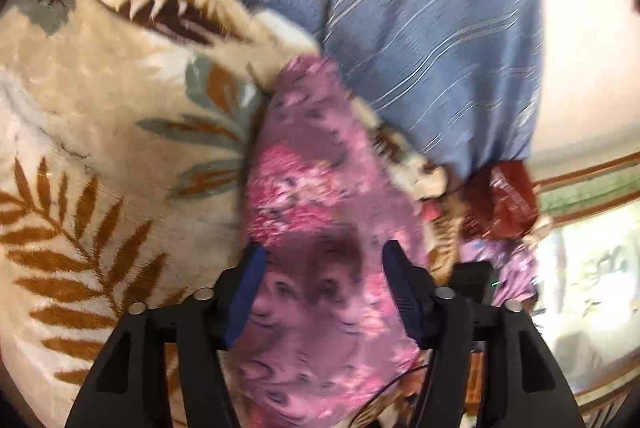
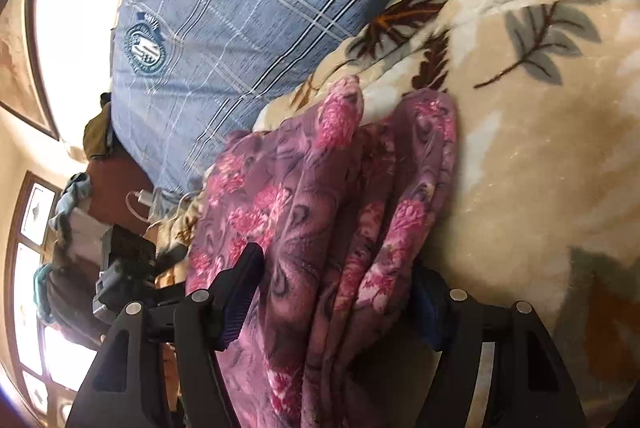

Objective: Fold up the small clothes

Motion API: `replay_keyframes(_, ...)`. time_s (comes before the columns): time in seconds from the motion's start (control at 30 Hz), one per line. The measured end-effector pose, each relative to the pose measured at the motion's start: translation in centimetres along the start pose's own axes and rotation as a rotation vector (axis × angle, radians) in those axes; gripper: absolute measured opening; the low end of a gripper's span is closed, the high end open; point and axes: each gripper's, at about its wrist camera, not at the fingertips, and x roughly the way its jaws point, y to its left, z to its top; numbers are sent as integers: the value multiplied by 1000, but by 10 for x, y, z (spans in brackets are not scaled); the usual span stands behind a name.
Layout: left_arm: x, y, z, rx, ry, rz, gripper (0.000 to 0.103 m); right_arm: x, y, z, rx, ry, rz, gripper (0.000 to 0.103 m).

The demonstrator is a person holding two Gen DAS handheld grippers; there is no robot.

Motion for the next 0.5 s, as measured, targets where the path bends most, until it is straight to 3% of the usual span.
replay_keyframes(0.07, -3, -5, -3, 43, -16, 45, 76, -1, -2, -1, 4, 8, 17, 70)
replay_keyframes(0.2, 32, -18, -17, 147, 89, 236, 76, -2, -2, -4, -5, 8, 20, 69)
replay_keyframes(0.27, 48, -15, -22, 141, 129, 263, 76, -3, -2, -6, -5, 0, 18, 69)
replay_keyframes(0.3, 48, -19, -22, 140, 110, 260, 75, -2, -2, -6, -6, -1, 13, 68)
replay_keyframes(0.37, 41, -27, -23, 135, 72, 224, 65, -2, 0, -7, -11, -10, -16, 66)
replay_keyframes(0.4, 39, -30, -24, 138, 58, 213, 47, -3, 1, -8, -16, -17, -27, 57)
replay_keyframes(0.47, 29, -39, -28, 155, 34, 194, 36, -6, 10, -11, -68, -34, -49, 35)
replay_keyframes(0.5, 26, -42, -29, 170, 25, 195, 31, -9, 17, -13, -104, -48, -66, 30)
